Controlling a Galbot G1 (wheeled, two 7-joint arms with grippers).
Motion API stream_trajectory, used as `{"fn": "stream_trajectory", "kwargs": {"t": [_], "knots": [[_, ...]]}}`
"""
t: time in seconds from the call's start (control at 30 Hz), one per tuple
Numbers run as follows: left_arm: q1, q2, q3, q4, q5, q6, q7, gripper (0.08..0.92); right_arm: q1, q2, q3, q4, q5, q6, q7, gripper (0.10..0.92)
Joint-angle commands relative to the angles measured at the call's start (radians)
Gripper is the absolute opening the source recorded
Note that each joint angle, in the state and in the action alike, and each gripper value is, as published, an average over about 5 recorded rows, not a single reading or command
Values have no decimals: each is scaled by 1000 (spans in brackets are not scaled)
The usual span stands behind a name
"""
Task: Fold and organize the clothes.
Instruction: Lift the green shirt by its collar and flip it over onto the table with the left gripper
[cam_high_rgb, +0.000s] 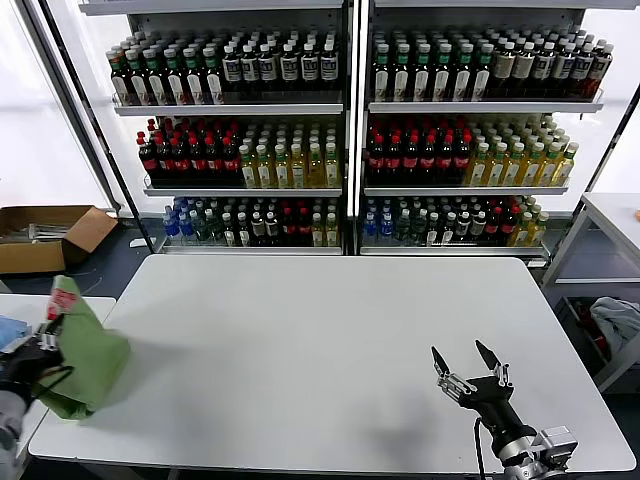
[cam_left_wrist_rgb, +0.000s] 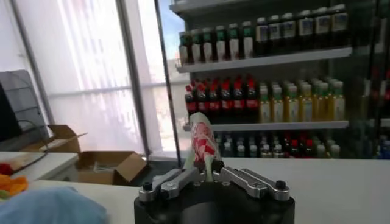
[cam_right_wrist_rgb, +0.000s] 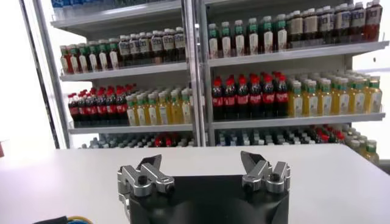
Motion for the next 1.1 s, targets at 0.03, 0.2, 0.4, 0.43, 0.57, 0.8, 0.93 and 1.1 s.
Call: {"fn": "stream_trajectory", "kwargs": {"t": [0.03, 0.2, 0.4, 0.43, 0.57, 0.8, 0.93, 1.1], "knots": [[-73, -204, 666, -140, 90, 25, -237, 106, -40, 22, 4, 11, -12, 11, -5, 823], [-153, -257, 859, -86, -104, 65, -401, 106, -61, 19, 18, 21, -13, 10, -2, 823], [-269, -293, 885, -1, -202, 60, -497, 106, -80, 17, 17, 28, -17, 10, -2, 823], [-286, -294, 883, 4, -230, 60, -515, 106, -80, 18, 13, 30, -20, 9, -2, 823], [-356, -293, 882, 17, -342, 41, -586, 106, -74, 20, -4, 34, -32, 7, -1, 823], [-391, -291, 900, 0, -481, 3, -634, 106, -63, 19, -37, 34, -60, 3, 1, 823], [-376, -295, 902, -9, -484, -4, -610, 109, -52, 16, -62, 30, -74, -6, 7, 823], [-347, -297, 877, -39, -437, 15, -532, 146, -16, 6, -121, 23, -67, -52, 49, 823]]}}
